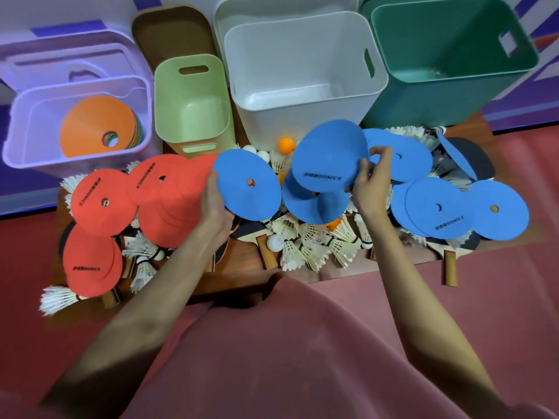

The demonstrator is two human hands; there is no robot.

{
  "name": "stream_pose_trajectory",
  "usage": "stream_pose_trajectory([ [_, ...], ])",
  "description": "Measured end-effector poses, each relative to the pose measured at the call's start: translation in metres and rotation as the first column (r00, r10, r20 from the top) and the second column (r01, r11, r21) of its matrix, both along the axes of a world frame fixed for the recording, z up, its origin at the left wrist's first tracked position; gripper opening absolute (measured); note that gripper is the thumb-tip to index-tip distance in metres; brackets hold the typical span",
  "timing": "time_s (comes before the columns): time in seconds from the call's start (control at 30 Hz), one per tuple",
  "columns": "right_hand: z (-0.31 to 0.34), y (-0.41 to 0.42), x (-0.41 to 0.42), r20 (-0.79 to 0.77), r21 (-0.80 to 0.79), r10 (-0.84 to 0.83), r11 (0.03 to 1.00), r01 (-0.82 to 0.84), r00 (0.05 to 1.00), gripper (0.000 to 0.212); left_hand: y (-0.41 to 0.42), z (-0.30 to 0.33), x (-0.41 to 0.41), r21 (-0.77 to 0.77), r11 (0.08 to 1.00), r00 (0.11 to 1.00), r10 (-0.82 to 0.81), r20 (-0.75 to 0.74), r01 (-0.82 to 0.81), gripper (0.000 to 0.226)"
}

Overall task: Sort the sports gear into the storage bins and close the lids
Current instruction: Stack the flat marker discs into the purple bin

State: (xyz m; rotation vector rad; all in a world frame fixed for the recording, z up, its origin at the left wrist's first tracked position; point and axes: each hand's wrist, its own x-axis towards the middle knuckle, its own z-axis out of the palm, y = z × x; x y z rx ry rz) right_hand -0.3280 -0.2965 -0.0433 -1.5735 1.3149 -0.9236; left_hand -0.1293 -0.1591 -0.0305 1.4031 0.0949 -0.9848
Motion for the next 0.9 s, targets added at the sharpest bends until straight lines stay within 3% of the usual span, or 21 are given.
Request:
stream_pose_trajectory([
  [0.07,0.008,0.007,0.003,0.130,0.092,-0.013,0.996,0.001,0.991,0.007,-0.003,0.002,-0.004,-0.003,1.000,1.000,-0.017,-0.006,0.017,0.036],
  [0.17,0.007,0.019,0.012,0.234,0.240,0.068,0.963,-0.126,0.970,0.007,-0.010,0.005,-0.010,-0.013,0.999,0.998,-0.045,-0.035,0.045,0.039],
  [0.27,-0.002,0.032,0.022,0.233,0.254,0.173,0.939,-0.232,0.957,0.006,-0.016,0.005,-0.015,-0.025,0.996,0.995,-0.089,-0.036,0.088,0.040],
  [0.43,-0.014,0.039,0.022,0.217,0.287,0.184,0.927,-0.243,0.959,0.008,-0.016,0.001,-0.016,-0.066,0.992,0.990,-0.116,-0.079,0.111,0.035],
  [0.6,-0.026,0.038,0.018,0.074,0.183,0.304,0.932,-0.313,0.950,0.011,-0.015,-0.003,-0.026,-0.057,0.985,0.975,-0.168,-0.147,0.161,0.037],
  [0.7,-0.030,0.034,0.014,-0.032,0.155,0.291,0.946,-0.283,0.956,0.015,-0.015,-0.009,-0.025,-0.028,0.987,0.973,-0.163,-0.162,0.160,0.041],
  [0.8,-0.040,0.030,0.005,-0.195,0.192,0.135,0.977,-0.097,0.971,0.022,-0.015,-0.011,-0.024,-0.017,0.989,0.979,-0.148,-0.137,0.147,0.041],
  [0.9,-0.053,0.032,-0.007,-0.380,0.219,0.016,0.973,0.073,0.925,0.030,-0.016,-0.013,-0.022,-0.021,0.991,0.986,-0.130,-0.106,0.128,0.037],
])
